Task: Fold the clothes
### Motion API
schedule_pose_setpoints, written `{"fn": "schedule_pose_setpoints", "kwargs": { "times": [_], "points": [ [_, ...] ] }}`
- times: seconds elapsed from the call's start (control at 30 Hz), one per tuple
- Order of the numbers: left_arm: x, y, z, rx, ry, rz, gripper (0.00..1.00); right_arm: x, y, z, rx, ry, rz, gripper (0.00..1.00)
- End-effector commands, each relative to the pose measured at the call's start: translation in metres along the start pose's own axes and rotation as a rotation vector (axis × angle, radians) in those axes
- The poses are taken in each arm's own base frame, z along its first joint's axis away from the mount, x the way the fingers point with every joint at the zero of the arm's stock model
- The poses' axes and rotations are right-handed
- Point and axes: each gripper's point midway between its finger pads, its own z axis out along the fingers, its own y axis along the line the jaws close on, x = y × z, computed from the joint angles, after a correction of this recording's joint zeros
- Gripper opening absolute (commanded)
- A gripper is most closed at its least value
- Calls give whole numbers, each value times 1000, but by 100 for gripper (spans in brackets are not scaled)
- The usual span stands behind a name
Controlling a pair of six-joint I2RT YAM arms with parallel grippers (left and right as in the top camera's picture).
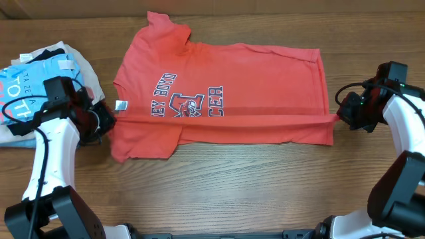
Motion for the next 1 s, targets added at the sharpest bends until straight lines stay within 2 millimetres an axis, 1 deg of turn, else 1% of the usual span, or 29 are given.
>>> {"fn": "schedule_pose_setpoints", "kwargs": {
  "times": [0.0,0.07,0.17,0.47,0.77,0.97],
  "points": [
    [-3,-6,9,-6,-13,15,4,-6,-5,6,24,-16,-11,4],
    [-5,-15,15,4,-20,41,5,-10,-4,6,18,-36,-14,4],
    [-7,-21,23,11,-25,62,5,-16,-1,6,7,-58,-19,4],
    [-6,-18,41,-3,-1,57,4,-25,6,6,-21,-94,-37,4],
    [-7,-17,44,-9,-6,57,4,-33,14,5,-54,-128,-50,4],
    [-11,-17,44,-12,-19,55,4,-33,22,16,-57,-117,-71,5]
  ]
}}
